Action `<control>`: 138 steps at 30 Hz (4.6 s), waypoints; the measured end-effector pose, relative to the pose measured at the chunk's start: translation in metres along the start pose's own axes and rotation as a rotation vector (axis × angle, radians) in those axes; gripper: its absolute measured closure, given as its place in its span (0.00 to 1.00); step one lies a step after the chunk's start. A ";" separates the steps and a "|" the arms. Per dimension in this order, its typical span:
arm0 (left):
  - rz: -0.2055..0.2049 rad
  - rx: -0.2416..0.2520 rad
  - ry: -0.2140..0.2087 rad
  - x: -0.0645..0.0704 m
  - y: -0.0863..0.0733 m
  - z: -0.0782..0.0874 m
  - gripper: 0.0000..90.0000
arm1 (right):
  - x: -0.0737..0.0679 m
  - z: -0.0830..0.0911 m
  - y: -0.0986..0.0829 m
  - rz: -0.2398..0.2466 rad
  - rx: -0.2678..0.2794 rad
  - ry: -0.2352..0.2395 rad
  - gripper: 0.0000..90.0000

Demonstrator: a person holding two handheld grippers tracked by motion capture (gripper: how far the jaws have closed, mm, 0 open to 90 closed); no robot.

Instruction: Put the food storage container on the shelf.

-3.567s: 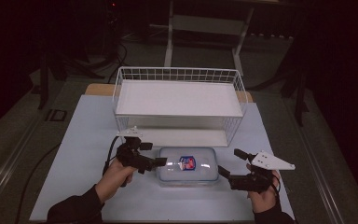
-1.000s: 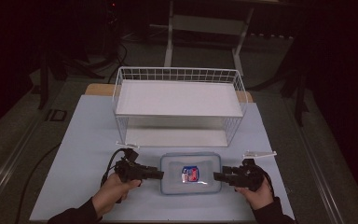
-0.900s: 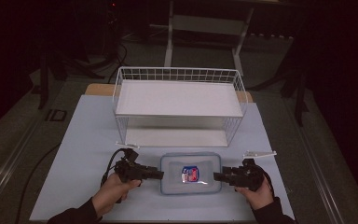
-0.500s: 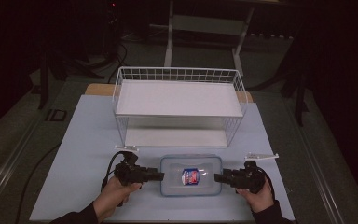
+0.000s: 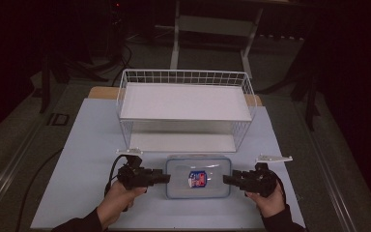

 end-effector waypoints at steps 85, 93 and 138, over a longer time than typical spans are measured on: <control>-0.150 0.224 0.264 -0.082 0.049 -0.040 0.54 | 0.060 -0.092 0.047 0.088 0.162 -0.164 0.54; -0.157 0.237 0.280 -0.081 0.048 -0.044 0.47 | 0.060 -0.094 0.049 0.070 0.156 -0.196 0.51; -0.237 0.239 0.160 -0.024 0.013 0.007 0.00 | -0.023 -0.115 -0.009 0.295 -0.007 -0.067 1.00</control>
Point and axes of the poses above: each handheld gripper's, and its own axes: z roughly backward along the jaws, y roughly out of its top, x roughly to its right, the point moved 2 cm from there along -z, roughly forward along the jaws, and after that the axes turned 14 degrees about x, right-handed, at the moved point
